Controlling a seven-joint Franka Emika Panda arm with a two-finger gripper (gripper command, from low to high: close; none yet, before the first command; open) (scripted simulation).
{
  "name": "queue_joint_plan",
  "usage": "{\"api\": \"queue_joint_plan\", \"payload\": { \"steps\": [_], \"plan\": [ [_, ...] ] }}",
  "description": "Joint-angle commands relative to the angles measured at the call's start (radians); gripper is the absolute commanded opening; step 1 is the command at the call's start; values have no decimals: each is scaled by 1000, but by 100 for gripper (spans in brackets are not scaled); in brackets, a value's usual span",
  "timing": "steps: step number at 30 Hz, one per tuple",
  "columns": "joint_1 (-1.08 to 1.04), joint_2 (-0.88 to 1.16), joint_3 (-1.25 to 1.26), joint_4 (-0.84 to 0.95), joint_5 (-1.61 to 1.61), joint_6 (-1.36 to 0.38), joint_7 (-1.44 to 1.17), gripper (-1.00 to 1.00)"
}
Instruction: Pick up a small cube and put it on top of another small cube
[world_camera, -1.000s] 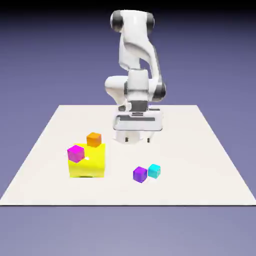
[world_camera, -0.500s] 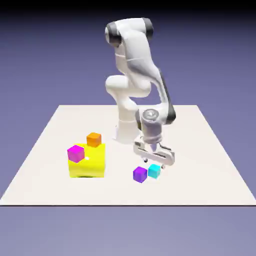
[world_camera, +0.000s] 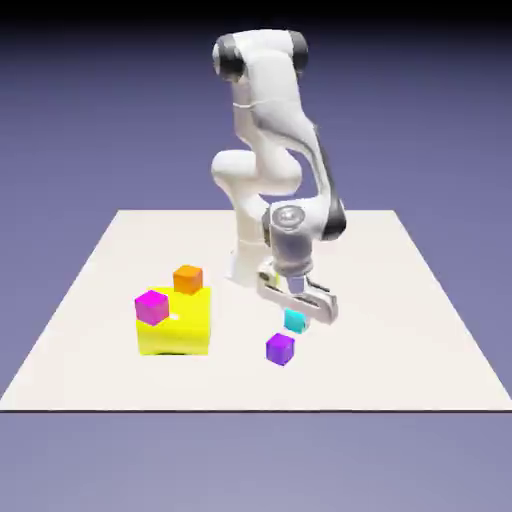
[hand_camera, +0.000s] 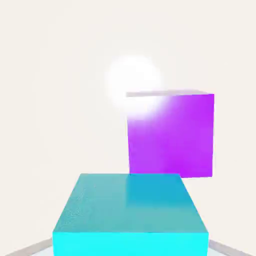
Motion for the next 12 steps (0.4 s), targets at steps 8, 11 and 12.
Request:
{"api": "queue_joint_plan", "payload": {
  "steps": [8, 11, 12],
  "plan": [
    [68, 201, -62, -14, -73, 211, 54, -100],
    [70, 209, -64, -15, -75, 219, 56, 100],
    [61, 173, -56, -12, -62, 181, 47, 100]
  ]
}}
